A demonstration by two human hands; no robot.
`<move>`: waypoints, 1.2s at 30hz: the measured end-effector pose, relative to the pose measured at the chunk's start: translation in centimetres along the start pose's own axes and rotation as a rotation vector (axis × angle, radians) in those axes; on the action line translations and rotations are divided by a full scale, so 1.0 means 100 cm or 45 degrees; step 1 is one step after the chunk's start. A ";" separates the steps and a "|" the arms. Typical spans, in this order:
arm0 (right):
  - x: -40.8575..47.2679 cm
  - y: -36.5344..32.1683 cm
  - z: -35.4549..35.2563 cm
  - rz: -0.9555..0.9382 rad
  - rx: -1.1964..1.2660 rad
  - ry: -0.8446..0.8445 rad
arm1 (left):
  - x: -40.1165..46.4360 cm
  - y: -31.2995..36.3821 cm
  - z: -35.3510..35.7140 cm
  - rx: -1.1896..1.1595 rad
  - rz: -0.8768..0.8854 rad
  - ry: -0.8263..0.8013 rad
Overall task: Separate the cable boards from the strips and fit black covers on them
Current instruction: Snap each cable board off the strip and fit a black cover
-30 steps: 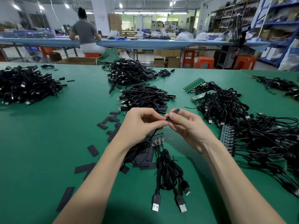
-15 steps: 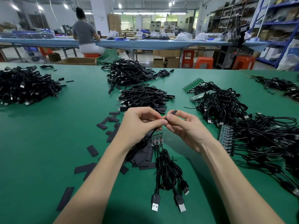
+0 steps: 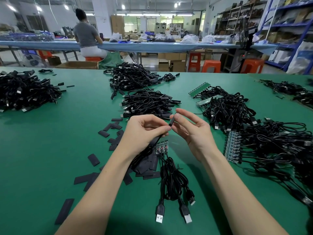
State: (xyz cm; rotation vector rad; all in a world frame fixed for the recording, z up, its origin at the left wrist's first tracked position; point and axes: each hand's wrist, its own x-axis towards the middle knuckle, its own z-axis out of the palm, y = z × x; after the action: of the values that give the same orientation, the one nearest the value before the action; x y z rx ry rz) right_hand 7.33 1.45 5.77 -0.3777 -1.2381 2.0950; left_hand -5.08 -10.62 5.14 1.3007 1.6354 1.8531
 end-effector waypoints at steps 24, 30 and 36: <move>-0.001 0.005 0.004 -0.007 0.057 0.022 | 0.000 -0.002 0.008 0.113 0.035 0.073; 0.002 -0.001 -0.007 0.190 0.002 -0.097 | 0.001 -0.002 0.007 0.146 0.039 0.041; 0.004 -0.002 -0.013 0.244 -0.078 -0.120 | -0.001 0.000 0.008 0.188 0.035 0.027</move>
State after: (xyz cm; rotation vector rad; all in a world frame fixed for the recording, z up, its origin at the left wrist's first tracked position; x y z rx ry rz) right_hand 7.83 2.69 5.33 -0.4450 -1.3706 2.2627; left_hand -4.46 -10.19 5.01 1.3732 1.8036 1.7966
